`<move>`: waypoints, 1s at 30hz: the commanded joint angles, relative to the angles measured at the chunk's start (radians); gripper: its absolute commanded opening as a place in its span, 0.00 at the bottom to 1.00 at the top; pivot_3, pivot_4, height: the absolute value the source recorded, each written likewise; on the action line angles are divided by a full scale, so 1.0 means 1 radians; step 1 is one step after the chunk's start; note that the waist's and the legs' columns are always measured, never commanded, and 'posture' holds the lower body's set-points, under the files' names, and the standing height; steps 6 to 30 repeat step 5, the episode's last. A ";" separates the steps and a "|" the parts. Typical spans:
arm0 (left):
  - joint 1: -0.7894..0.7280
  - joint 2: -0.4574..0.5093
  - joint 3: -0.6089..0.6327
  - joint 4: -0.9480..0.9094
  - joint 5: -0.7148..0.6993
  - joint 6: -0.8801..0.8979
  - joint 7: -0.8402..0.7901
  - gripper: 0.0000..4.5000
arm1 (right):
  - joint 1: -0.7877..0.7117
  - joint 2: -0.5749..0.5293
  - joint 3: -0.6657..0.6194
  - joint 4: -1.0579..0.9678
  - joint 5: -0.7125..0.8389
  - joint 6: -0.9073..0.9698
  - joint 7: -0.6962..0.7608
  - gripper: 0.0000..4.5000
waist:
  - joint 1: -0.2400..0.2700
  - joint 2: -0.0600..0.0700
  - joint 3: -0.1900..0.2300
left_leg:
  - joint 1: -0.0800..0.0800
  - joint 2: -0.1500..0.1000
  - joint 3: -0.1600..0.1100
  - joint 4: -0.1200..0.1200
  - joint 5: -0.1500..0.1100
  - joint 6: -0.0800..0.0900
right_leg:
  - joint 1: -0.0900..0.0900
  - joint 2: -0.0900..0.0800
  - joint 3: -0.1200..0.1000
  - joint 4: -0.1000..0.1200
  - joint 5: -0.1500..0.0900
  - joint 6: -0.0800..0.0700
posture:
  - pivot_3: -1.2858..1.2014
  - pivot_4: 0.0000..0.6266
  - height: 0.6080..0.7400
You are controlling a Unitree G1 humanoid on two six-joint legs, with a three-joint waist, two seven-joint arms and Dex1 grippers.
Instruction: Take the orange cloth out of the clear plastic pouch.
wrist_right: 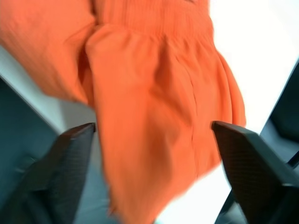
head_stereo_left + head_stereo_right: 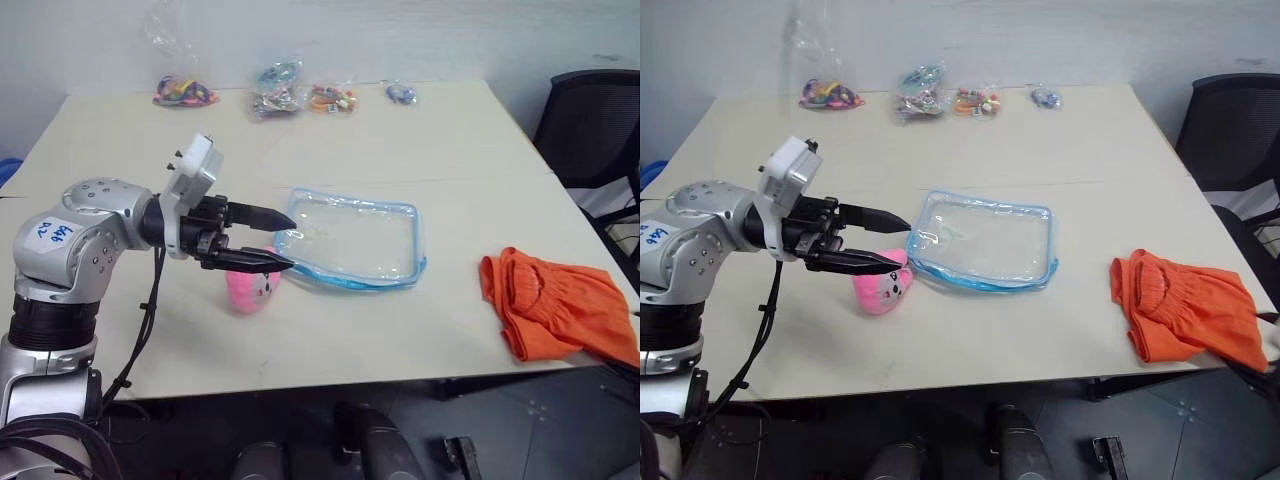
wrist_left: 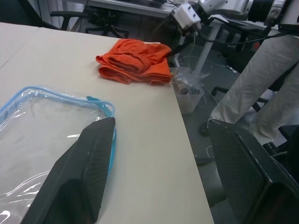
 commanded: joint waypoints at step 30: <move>-0.050 0.009 0.006 0.058 0.013 -0.055 -0.040 0.74 | 0.109 0.068 -0.327 -0.098 0.218 0.460 0.075 0.99 | 0.007 0.000 0.000 | 0.001 -0.001 0.000 -0.001 0.000 0.001 | 0.001 0.000 0.001 -0.001 0.000 0.001 | 0.52 0.24 1.00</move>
